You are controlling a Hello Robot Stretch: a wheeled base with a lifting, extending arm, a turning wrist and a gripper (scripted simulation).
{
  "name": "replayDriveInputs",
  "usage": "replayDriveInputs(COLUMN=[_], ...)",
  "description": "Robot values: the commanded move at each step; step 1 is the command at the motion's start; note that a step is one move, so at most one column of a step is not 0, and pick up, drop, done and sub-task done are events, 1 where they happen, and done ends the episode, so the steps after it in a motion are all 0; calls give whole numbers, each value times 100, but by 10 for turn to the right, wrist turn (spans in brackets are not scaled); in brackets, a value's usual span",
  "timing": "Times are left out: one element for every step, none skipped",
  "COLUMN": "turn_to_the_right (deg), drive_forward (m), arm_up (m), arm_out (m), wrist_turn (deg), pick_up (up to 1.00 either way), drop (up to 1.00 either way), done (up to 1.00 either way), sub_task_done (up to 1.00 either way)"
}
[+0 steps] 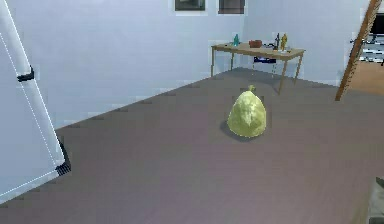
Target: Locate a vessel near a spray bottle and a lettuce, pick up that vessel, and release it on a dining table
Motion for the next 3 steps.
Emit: replayDriveInputs(turn_to_the_right=[0,420,0], drive_forward=[20,0,80], arm_up=[0,0,0], arm_out=[0,0,0], wrist_turn=[0,0,0], pick_up=[0,0,0], drop=[0,0,0], done=[0,0,0], sub_task_done=[0,0,0])
